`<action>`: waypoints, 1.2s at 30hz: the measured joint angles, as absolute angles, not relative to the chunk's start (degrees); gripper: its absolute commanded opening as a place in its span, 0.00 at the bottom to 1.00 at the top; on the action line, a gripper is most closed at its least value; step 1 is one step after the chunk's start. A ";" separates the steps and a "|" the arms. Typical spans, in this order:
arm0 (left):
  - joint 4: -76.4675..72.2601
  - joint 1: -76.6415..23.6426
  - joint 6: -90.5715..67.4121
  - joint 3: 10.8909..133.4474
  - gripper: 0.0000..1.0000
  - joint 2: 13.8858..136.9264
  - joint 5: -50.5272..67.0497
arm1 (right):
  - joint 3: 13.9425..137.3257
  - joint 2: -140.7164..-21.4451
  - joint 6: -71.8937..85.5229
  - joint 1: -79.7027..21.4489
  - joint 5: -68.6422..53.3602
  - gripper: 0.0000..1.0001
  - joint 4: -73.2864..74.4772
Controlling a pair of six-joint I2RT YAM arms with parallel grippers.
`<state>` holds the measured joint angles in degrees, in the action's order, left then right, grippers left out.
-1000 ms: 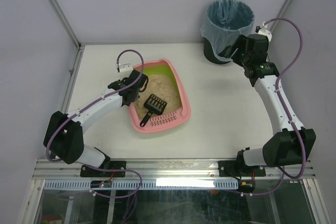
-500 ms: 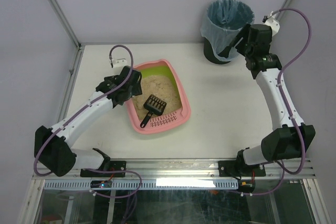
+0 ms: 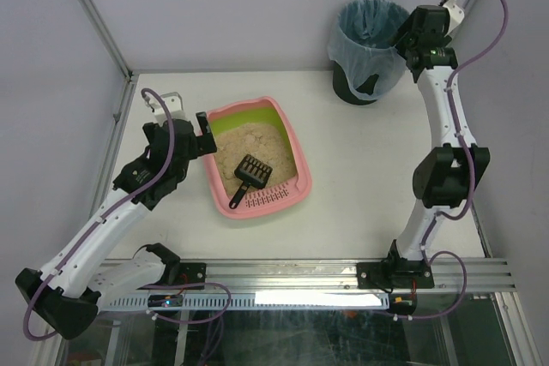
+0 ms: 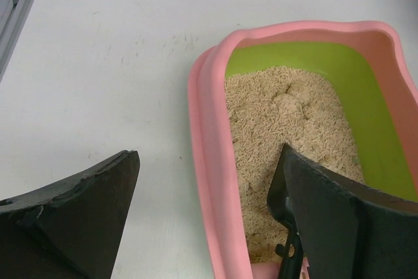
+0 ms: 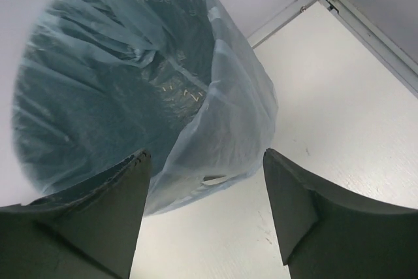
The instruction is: Clean the litter box
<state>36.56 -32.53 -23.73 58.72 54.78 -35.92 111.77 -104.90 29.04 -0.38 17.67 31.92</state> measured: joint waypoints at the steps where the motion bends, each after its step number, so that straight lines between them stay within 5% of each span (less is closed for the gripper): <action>1: 36.18 -32.53 -23.27 57.87 0.97 54.30 -35.97 | 112.77 -106.28 28.99 -0.10 17.41 0.72 32.34; 8: 35.94 -32.53 -22.85 54.06 0.97 53.80 -36.01 | 121.73 -117.36 28.36 1.61 14.66 0.67 34.46; 20: 35.90 -32.53 -22.65 53.93 0.97 53.89 -37.10 | 124.64 -120.60 27.05 2.04 13.67 0.10 35.70; 25: 35.90 -32.53 -22.65 53.93 0.97 54.30 -37.08 | 125.51 -120.60 25.10 1.98 14.11 0.00 38.79; 36: 35.86 -31.40 -22.68 53.93 0.98 54.92 -34.85 | 124.09 -115.52 21.87 1.17 11.73 0.00 47.92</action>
